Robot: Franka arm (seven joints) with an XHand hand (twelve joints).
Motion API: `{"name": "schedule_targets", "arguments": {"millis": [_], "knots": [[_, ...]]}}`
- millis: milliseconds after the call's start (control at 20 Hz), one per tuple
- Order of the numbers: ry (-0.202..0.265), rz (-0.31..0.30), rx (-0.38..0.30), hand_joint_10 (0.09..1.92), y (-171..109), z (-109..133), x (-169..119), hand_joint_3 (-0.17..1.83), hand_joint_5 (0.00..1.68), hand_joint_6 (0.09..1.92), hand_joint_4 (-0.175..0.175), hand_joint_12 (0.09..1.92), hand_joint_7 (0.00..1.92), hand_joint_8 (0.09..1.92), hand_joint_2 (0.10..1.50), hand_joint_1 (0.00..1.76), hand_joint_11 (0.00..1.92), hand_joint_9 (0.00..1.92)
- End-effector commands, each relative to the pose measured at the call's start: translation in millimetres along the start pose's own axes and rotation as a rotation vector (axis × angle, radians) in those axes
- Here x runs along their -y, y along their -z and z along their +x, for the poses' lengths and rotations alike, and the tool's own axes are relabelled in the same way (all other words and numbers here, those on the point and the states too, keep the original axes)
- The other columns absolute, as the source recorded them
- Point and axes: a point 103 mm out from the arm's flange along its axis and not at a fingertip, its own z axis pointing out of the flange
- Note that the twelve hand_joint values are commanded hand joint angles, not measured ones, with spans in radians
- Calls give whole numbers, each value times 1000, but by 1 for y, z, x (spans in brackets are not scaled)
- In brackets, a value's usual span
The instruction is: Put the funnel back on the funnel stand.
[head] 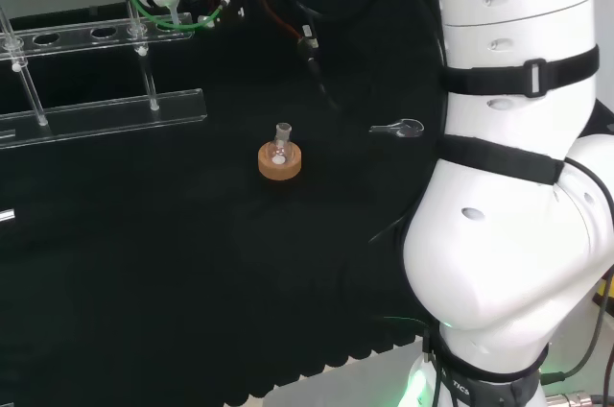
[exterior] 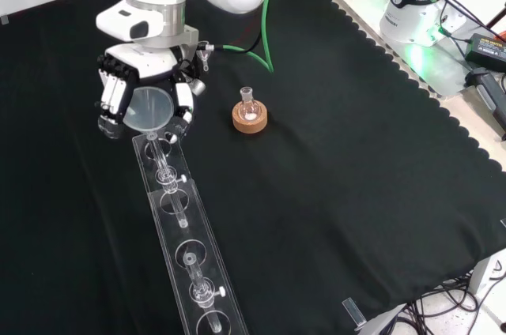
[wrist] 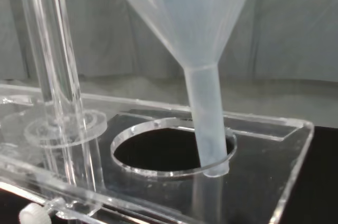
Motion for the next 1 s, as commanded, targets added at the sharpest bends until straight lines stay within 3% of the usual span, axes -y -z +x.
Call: {"name": "schedule_targets", "arguments": {"millis": [50,300,450,500,550,650,750,850,1000], "knots": [[5,26,-16,533,-21,7,-2,712,1610,87,-175,639,1697,515,543,1244,1920,1920],[6,45,-6,516,-30,7,1,713,1611,87,-175,637,1698,514,542,1244,1919,1920],[3,55,0,271,-26,7,0,725,1617,87,-175,542,1648,490,532,1235,1907,1902],[-2,70,-5,186,-23,6,0,640,1548,87,-175,491,1581,506,518,1180,1898,1887],[-10,99,-8,105,-21,3,-1,527,1335,87,-175,446,1399,554,518,1077,1848,1781],[-20,153,-6,87,-14,-1,-4,300,819,87,-132,786,844,713,555,814,1318,1313],[-17,168,0,87,-11,-1,-6,194,513,87,-113,1125,470,777,578,667,898,986],[-14,172,8,87,-9,-2,-7,141,335,87,-105,1320,204,795,595,589,613,751],[-18,168,7,87,-7,-9,-4,102,244,87,-100,1421,35,819,615,538,457,624]]}}
